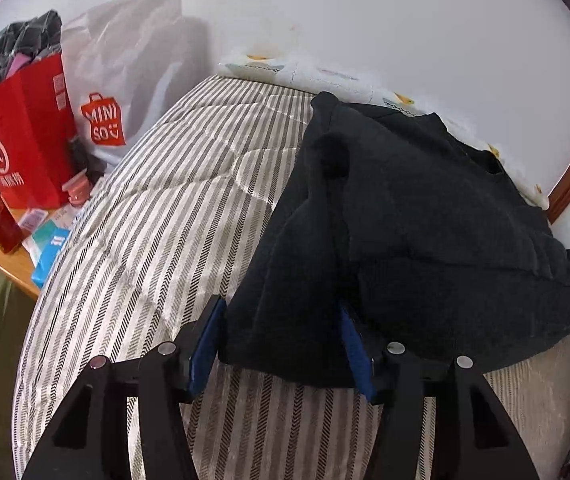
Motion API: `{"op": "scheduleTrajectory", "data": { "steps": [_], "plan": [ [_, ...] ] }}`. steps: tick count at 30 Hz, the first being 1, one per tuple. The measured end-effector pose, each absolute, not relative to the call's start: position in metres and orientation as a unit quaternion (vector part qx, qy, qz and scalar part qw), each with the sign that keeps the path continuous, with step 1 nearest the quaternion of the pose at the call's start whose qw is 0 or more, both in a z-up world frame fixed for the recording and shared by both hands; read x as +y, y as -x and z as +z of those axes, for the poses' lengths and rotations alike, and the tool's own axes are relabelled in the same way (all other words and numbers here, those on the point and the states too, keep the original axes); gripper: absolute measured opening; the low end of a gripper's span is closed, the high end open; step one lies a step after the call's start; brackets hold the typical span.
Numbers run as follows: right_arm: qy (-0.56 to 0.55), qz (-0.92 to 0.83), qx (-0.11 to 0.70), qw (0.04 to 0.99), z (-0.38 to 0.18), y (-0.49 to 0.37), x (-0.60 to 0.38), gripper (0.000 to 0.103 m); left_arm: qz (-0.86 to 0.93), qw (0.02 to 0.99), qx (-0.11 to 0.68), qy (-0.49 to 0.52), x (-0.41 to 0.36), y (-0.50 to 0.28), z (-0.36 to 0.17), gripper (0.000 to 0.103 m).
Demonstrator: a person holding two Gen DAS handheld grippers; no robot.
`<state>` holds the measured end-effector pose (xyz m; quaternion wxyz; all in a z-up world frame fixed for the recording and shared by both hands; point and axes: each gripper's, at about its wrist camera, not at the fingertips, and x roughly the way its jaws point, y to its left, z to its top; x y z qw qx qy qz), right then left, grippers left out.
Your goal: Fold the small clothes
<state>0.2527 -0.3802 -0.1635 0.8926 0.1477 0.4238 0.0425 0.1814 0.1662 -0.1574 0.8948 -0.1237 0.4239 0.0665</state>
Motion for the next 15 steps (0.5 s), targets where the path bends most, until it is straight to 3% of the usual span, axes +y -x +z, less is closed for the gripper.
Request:
{"op": "scheduleTrajectory", "data": {
  "steps": [2, 4, 5, 7, 15],
  "plan": [
    [-0.151, 0.048, 0.424, 0.892, -0.165, -0.255, -0.379, 0.044, 0.066, 0.895, 0.424, 0.119, 0.164, -0.181, -0.157, 0.043],
    [-0.154, 0.063, 0.422, 0.891, -0.165, -0.255, -0.378, 0.031, 0.056, 0.895, 0.425, 0.124, 0.162, -0.181, -0.155, 0.028],
    [-0.153, 0.067, 0.419, 0.893, -0.164, -0.253, -0.376, 0.029, 0.053, 0.895, 0.425, 0.127, 0.161, -0.18, -0.155, 0.022],
    [-0.145, 0.069, 0.413, 0.896, -0.16, -0.249, -0.373, 0.016, 0.057, 0.895, 0.423, 0.128, 0.16, -0.178, -0.152, 0.017],
    [-0.176, 0.086, 0.408, 0.892, -0.151, -0.22, -0.379, 0.01, 0.054, 0.899, 0.415, 0.128, 0.158, -0.15, -0.139, 0.014]
  ]
}}
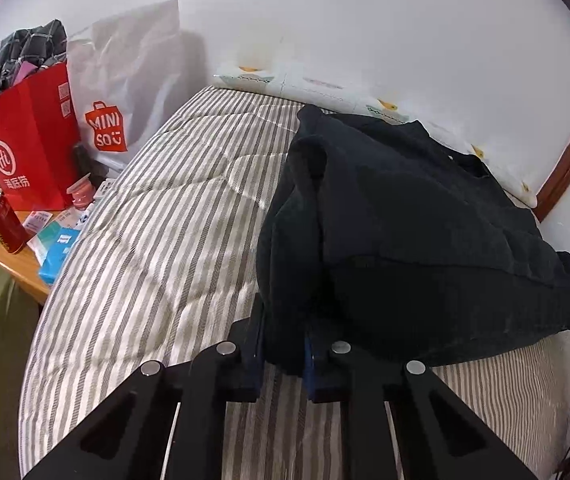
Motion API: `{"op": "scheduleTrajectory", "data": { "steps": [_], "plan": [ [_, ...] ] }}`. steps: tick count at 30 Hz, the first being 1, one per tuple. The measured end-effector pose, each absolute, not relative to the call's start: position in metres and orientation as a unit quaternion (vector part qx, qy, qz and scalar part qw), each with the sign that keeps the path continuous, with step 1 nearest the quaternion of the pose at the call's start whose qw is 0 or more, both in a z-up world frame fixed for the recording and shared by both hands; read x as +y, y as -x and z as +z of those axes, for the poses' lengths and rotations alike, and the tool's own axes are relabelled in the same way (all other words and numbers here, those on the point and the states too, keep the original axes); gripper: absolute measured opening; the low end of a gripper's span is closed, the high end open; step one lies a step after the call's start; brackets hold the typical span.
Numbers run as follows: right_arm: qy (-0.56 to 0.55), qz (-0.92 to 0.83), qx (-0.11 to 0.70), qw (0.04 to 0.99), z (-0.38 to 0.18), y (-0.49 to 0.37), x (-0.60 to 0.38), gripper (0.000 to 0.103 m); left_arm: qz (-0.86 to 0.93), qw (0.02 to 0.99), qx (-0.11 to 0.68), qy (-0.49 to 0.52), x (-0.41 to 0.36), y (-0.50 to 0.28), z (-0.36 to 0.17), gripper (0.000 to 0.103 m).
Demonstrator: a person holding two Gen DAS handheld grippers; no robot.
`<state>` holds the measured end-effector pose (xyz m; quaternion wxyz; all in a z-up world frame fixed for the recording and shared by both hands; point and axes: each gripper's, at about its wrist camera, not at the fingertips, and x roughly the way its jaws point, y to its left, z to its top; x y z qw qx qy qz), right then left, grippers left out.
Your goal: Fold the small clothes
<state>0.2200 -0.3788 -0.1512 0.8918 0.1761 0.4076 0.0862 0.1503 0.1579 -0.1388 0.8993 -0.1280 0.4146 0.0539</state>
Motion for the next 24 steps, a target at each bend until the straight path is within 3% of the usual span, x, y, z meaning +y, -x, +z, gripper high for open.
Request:
{"op": "scheduleTrajectory", "data": {
  "steps": [20, 24],
  "plan": [
    [-0.138, 0.069, 0.42, 0.894, -0.144, -0.117, -0.39, 0.011, 0.036, 0.901, 0.42, 0.104, 0.142, -0.05, -0.137, 0.015],
    [-0.125, 0.041, 0.423, 0.896, -0.137, -0.112, -0.393, 0.019, 0.047, 0.901, 0.421, 0.09, 0.14, -0.049, -0.131, 0.02]
  ]
}}
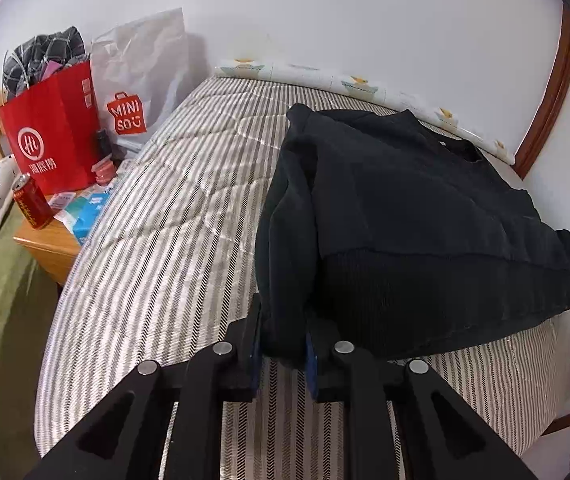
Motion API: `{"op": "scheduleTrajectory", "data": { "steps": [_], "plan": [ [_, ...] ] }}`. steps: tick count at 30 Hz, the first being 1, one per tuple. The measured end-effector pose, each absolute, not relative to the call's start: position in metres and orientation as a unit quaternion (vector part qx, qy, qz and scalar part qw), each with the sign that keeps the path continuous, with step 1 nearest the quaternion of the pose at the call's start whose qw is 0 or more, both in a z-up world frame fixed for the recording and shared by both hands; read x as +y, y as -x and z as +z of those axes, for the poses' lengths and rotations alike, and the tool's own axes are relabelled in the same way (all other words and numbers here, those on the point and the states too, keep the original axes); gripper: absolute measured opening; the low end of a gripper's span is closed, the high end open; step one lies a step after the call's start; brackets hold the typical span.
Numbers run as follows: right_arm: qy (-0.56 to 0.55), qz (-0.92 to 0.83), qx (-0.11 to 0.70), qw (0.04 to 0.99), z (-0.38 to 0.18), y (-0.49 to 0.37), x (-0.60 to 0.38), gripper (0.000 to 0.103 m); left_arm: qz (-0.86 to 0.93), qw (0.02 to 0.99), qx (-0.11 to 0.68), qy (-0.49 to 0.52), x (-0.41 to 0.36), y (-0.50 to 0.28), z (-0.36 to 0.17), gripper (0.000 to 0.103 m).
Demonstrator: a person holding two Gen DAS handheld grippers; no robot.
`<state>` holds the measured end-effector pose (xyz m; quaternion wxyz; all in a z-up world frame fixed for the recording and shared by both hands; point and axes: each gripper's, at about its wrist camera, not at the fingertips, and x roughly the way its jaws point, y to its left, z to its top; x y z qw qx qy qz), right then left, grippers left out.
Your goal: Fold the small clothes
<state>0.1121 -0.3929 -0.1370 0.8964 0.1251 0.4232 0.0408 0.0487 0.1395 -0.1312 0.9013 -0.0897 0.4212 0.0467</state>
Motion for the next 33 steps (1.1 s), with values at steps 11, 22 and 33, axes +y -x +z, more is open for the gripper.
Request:
{"op": "scheduleTrajectory", "data": {
  "steps": [11, 22, 33],
  "plan": [
    [-0.066, 0.028, 0.368, 0.927, -0.098, -0.095, -0.369, 0.036, 0.035, 0.92, 0.375, 0.109, 0.142, -0.041, -0.103, 0.044],
    [-0.051, 0.062, 0.389, 0.918, -0.119, -0.095, -0.336, 0.036, -0.032, 0.919, 0.378, 0.111, 0.115, -0.041, -0.114, 0.047],
    [-0.057, 0.059, 0.397, 0.914, -0.136, -0.103, -0.336, 0.039, -0.029, 0.901, 0.419, 0.109, 0.106, -0.069, -0.139, 0.047]
  ]
}}
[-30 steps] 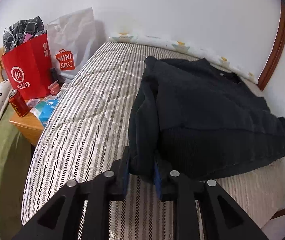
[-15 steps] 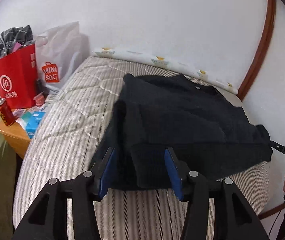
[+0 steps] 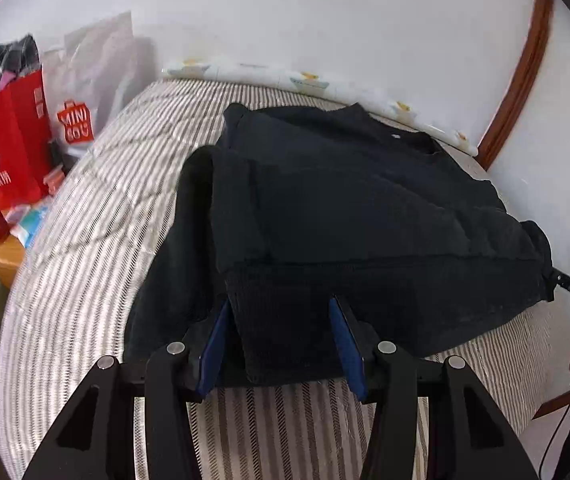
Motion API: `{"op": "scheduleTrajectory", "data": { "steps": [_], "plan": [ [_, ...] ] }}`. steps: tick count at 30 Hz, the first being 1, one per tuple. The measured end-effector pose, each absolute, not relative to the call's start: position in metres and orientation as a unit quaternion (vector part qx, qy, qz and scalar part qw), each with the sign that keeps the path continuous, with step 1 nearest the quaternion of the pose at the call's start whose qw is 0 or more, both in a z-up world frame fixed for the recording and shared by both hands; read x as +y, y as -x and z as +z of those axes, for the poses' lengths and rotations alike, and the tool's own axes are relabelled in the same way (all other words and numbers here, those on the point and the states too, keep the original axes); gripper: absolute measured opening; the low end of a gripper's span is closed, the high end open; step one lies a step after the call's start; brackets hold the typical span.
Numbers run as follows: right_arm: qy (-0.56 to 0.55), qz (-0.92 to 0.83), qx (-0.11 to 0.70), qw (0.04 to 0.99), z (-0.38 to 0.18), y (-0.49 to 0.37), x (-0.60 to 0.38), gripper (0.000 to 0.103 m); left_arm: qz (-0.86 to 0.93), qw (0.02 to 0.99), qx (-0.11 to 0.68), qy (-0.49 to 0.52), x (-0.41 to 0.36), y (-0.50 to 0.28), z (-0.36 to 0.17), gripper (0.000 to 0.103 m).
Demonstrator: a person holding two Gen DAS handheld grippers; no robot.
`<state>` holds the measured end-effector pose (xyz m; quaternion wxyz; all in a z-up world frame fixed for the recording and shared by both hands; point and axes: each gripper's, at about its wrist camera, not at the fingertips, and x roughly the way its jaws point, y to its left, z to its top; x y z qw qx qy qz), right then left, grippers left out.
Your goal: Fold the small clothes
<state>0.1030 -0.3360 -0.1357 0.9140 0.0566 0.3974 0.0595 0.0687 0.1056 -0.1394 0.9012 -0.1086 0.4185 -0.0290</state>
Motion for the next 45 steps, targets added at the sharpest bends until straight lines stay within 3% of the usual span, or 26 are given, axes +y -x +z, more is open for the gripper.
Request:
{"op": "scheduleTrajectory", "data": {
  "steps": [3, 6, 8, 11, 13, 15, 28, 45],
  "plan": [
    [-0.059, 0.06, 0.404, 0.911, -0.142, -0.109, -0.336, 0.039, -0.032, 0.899, 0.419, 0.125, 0.108, -0.072, -0.14, 0.043],
    [-0.07, 0.063, 0.401, 0.911, -0.145, -0.113, -0.338, 0.039, -0.033, 0.899, 0.42, 0.12, 0.107, -0.073, -0.137, 0.03],
    [-0.076, 0.066, 0.402, 0.91, -0.145, -0.117, -0.338, 0.039, -0.031, 0.9, 0.419, 0.121, 0.106, -0.073, -0.134, 0.016],
    [-0.086, 0.07, 0.399, 0.91, -0.145, -0.119, -0.339, 0.03, -0.026, 0.906, 0.406, 0.117, 0.106, -0.068, -0.126, 0.009],
    [-0.079, 0.072, 0.388, 0.916, -0.14, -0.116, -0.337, 0.01, -0.023, 0.914, 0.387, 0.117, 0.105, -0.064, -0.118, 0.007],
    [-0.089, 0.077, 0.37, 0.921, -0.131, -0.112, -0.34, 0.007, -0.023, 0.918, 0.377, 0.123, 0.107, -0.062, -0.112, 0.007],
    [-0.123, 0.073, 0.296, 0.944, -0.073, -0.142, -0.342, 0.006, -0.01, 0.931, 0.343, 0.128, 0.107, -0.113, -0.075, 0.007],
    [-0.146, 0.045, 0.373, 0.915, -0.121, -0.242, -0.337, 0.007, 0.001, 0.903, 0.402, 0.15, 0.12, -0.194, -0.111, 0.01]
  ]
}}
